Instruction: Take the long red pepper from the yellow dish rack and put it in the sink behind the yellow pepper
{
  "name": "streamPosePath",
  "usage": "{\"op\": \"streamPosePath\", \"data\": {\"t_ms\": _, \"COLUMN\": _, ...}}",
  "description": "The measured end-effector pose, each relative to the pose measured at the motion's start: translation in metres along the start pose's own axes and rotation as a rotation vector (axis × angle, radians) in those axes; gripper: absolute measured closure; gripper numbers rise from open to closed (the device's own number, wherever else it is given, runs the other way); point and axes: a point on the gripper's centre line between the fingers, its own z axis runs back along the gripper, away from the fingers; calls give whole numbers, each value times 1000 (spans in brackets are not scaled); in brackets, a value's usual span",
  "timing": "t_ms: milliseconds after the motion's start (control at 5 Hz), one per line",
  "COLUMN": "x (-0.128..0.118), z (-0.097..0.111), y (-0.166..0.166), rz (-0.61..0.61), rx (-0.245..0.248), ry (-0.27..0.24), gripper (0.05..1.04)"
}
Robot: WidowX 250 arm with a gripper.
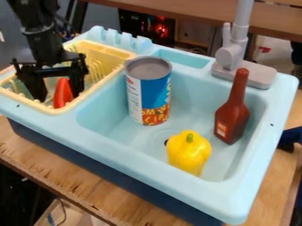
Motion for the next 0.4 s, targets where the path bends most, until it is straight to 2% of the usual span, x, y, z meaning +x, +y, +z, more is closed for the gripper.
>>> {"op": "streamPosePath", "data": {"t_ms": 200, "x": -2, "z": -7, "y": -8, "rz": 17, "rx": 9, "ry": 22, "gripper": 133}}
{"op": "streamPosePath", "data": {"t_ms": 400, "x": -6, "z": -9, "y": -12, "rz": 6, "rx": 5, "ry": 91, "gripper": 414}}
